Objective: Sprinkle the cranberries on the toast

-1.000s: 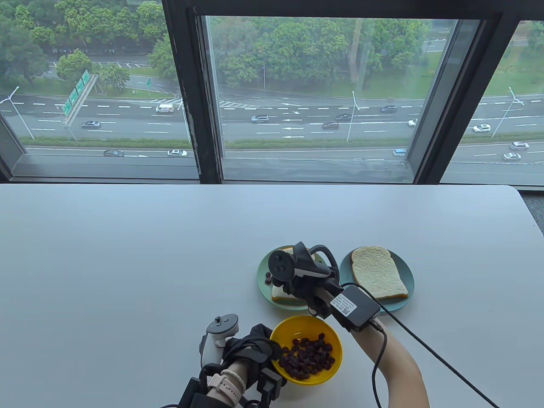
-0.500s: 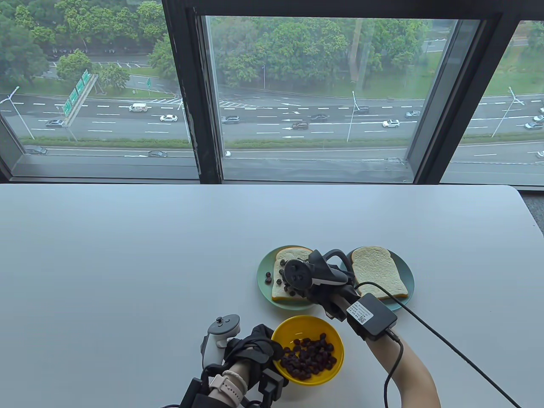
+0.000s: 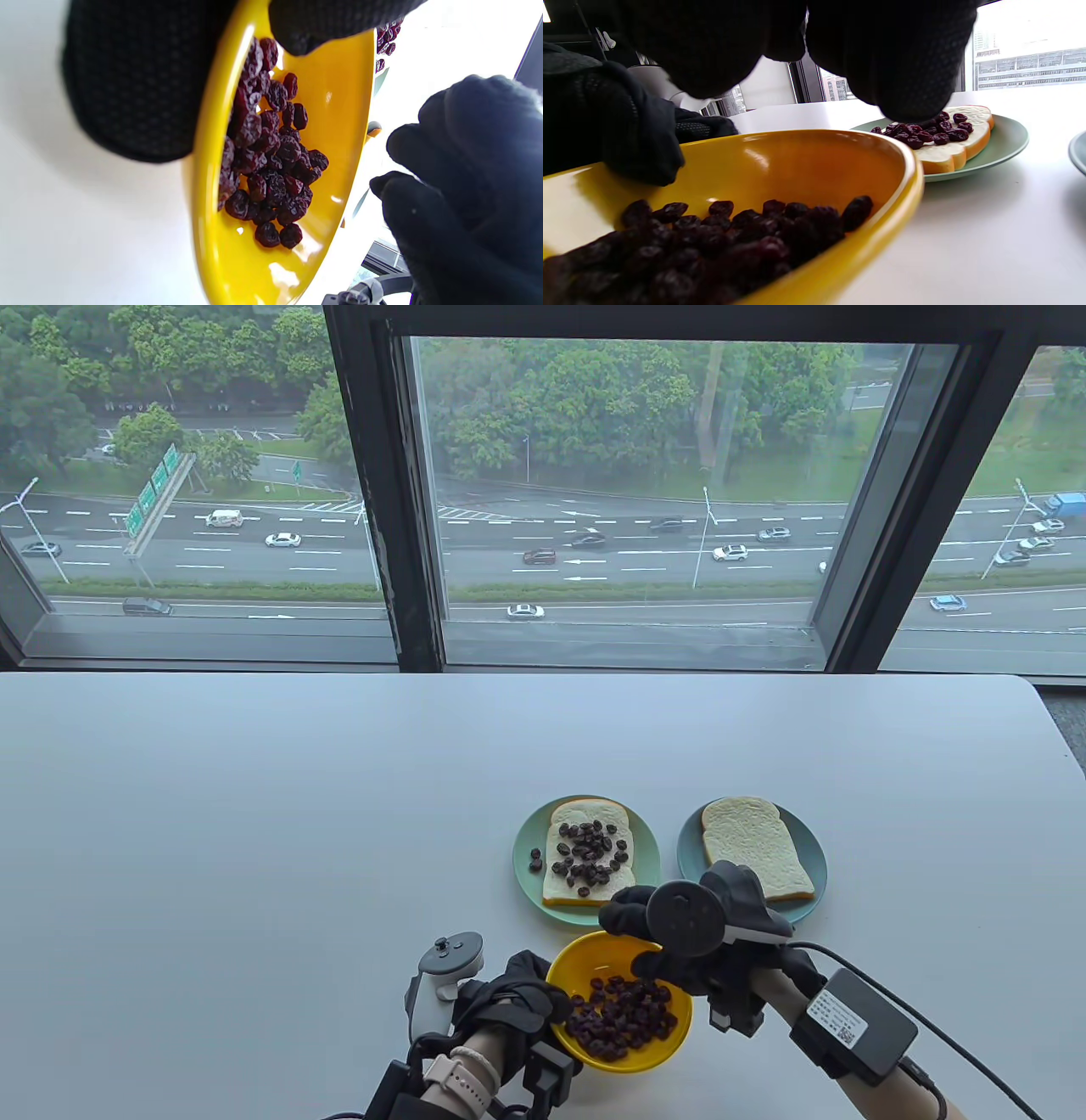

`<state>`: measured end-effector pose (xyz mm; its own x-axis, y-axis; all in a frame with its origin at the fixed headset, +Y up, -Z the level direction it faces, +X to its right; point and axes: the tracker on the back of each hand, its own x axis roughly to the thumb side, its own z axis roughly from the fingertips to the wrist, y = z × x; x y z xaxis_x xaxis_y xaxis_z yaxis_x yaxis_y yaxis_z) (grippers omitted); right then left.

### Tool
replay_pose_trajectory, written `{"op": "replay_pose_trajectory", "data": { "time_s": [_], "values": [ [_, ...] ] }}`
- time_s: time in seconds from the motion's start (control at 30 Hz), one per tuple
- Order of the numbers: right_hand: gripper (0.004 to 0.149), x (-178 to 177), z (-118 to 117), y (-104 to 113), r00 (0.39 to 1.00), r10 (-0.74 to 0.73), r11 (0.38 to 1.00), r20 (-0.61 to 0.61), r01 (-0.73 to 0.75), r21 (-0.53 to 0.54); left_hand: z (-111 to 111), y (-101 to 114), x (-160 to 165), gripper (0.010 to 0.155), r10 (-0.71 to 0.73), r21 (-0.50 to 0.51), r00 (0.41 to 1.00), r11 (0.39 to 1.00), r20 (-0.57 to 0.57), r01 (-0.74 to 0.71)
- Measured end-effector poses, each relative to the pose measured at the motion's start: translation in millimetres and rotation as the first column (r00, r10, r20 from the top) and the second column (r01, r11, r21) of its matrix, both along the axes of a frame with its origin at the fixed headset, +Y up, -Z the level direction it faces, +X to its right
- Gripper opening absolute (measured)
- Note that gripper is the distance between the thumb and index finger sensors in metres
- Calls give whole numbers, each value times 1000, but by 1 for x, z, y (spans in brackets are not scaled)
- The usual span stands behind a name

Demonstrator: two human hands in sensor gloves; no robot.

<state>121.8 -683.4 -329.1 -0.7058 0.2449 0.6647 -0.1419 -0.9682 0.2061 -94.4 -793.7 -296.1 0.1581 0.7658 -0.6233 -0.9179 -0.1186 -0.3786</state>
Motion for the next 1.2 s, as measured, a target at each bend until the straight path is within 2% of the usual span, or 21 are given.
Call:
{"op": "replay_pose_trajectory", "data": {
  "time_s": [0.13,0.23,0.3,0.4,0.43,0.57,0.67,0.7,0.83,1.0,1.2],
  "values": [
    [71,-4,21,-8,996,71,997,-58,-73,-38,1,2,2,52,18,9,1000,1000,-15,-18],
    [79,-8,26,-18,975,202,976,-97,-209,-66,1,2,4,52,54,3,998,999,-43,-54],
    [81,-11,27,-24,968,225,969,-109,-234,-79,1,2,5,52,13,32,1000,999,-21,-12],
    [82,-17,27,-34,951,281,951,-126,-293,-95,4,3,10,53,24,31,1000,999,-14,-23],
    [81,-20,28,-37,943,308,945,-124,-319,-73,5,4,11,53,22,37,1000,999,-4,-22],
    [69,-38,38,-39,903,424,899,-73,-410,151,7,2,15,53,30,34,999,999,14,-30],
    [53,-46,48,-34,924,383,892,-20,-363,270,10,1,17,53,78,1,997,997,2,-78],
    [51,-48,46,-34,910,413,872,-27,-387,301,11,2,17,53,84,2,996,996,-21,-84],
    [41,-47,52,-28,920,391,839,-8,-352,416,7,4,15,52,80,29,997,996,-17,-80],
    [39,-43,54,-26,934,356,845,-22,-311,436,5,2,15,53,42,34,999,999,2,-42],
    [39,-37,56,-24,944,326,870,-54,-277,408,6,1,14,53,33,22,999,999,9,-33]
  ]
}}
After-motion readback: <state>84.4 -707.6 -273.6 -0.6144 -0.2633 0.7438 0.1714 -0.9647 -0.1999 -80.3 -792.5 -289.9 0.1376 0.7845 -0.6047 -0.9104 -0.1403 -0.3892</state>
